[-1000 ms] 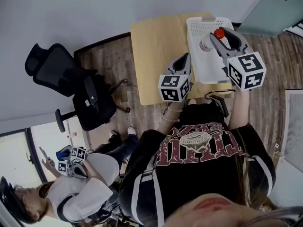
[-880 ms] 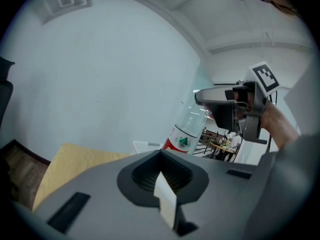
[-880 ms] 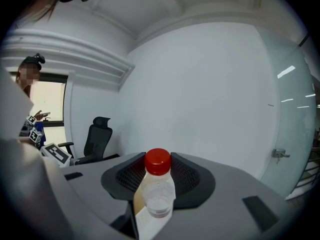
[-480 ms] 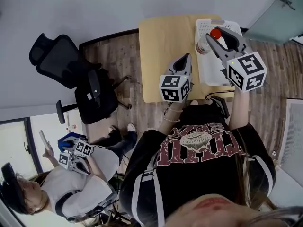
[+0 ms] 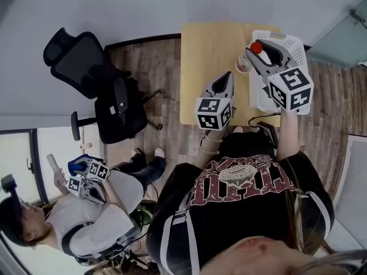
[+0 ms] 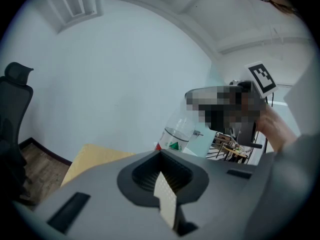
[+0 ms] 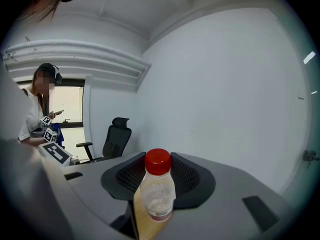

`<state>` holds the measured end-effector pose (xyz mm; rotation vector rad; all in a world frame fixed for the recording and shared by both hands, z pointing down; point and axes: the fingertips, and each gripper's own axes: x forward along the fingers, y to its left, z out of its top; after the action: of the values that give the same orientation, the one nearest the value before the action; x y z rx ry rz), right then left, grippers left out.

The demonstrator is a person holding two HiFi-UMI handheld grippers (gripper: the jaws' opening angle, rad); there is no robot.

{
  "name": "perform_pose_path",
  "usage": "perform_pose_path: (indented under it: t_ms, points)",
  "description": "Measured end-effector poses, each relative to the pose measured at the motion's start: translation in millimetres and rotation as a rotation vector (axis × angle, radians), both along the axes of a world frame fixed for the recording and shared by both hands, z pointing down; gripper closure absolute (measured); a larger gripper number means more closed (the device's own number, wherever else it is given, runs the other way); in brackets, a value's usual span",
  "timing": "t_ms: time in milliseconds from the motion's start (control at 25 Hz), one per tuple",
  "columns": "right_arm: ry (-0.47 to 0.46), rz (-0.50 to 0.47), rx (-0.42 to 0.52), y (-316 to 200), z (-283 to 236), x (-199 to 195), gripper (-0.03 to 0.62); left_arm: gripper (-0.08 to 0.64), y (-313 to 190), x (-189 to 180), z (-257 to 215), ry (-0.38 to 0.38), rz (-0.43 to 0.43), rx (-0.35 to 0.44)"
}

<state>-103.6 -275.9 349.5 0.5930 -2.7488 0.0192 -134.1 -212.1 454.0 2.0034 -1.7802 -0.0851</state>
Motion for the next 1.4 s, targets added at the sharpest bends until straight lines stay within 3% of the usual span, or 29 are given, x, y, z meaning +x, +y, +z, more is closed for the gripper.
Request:
perform_pose_path:
  t_ms: [320, 760, 1400]
  points:
    - [-0.002, -0.001, -0.042, -5.5, 31.1, -23.9, 0.434, 0.514, 8.6, -22.8, 8.2, 0.008, -0.043, -0.011]
    - [0.073, -0.008, -0.115, -5.4, 84.1, -59.6, 0.434, 0.512, 17.1, -55.8, 12.8, 0.007, -0.068, -0.025]
    - [0.178, 0.055, -0.181, -13.2, 168.7, -79.2, 0.434, 0.512, 23.9, -70.0, 20.8, 0.0, -0.063, -0.05]
